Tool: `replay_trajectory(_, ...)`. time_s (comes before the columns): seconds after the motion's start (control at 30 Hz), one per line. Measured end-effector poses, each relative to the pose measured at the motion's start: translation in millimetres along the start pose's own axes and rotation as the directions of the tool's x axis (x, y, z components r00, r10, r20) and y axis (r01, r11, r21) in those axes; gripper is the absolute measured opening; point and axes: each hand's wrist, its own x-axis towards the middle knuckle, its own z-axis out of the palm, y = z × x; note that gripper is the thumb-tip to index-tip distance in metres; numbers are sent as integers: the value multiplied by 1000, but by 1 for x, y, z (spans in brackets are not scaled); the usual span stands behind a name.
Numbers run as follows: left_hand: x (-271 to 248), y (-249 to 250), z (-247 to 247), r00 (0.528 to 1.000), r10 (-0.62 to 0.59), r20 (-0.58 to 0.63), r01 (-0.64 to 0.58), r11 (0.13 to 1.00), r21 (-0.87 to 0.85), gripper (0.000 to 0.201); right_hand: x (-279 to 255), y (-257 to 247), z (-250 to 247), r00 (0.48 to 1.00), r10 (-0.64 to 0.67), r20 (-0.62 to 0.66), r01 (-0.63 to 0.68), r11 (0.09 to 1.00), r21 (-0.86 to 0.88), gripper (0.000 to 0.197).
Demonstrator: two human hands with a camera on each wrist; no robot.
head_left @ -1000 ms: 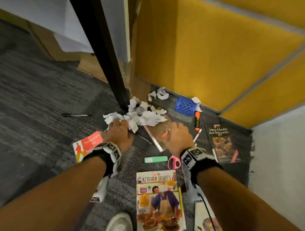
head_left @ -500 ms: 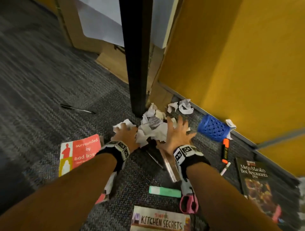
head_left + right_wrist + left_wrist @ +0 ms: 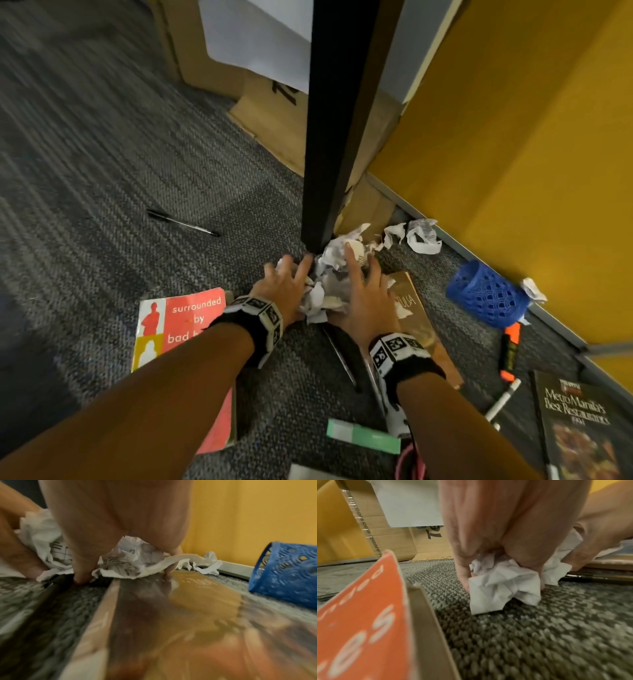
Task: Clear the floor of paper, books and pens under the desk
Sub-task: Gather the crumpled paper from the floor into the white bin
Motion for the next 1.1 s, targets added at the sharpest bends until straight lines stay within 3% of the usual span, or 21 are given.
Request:
replay_trajectory(0.07,-2,3,-7,1000,5,23,-5,1000,-24,102,7,0,1,999,-31,-8,30,999,-23,117)
replay_trajectory(0.13,-3,5,-13,999,-15,43,17,998,-59,94,15,0,4,998,-57,5,57,996,-71,92)
replay_trajectory(0.23,-3,4,-14,998,-27,53,33,993,-109,99,25,-1,5,996,-80,-30,78,994,-76,48)
replay_trajectory(0.3,1,2,-9,998,-29,54,35,992,-119,101,30,-2,-3,994,-102,-29,101,994,-41,36)
replay_trajectory(0.47,5,-1,-10,997,-25,72,33,994,-108,101,18,2,-44,993,-21,-117,34,994,108,31)
replay_trajectory(0.57,0,4,-18,996,17,92,-9,996,-83,68,-8,13,-60,987,85,-134,-49,968,247,17)
replay_trajectory(0.63,-3,9,-20,998,10,65,-2,993,-120,46,-23,22,-65,988,98,-116,-66,966,250,26)
replay_trajectory(0.7,-8,17,-23,1000,-8,19,12,984,-180,36,-32,32,-68,987,126,-102,-99,967,235,35)
replay_trajectory(0.87,-17,48,-44,989,26,-147,-77,932,-354,33,-52,59,-76,953,298,-46,-267,905,330,15)
replay_trajectory(0.93,-12,64,-55,977,73,-198,-145,916,-375,32,-64,71,-80,947,316,-59,-283,906,316,20)
replay_trajectory(1.0,-6,83,-69,970,120,-211,-187,924,-333,32,-74,87,-86,940,329,-88,-295,915,274,23)
replay_trajectory(1.1,10,111,-87,955,205,-215,-254,940,-230,28,-89,117,-99,894,428,-134,-399,895,200,8)
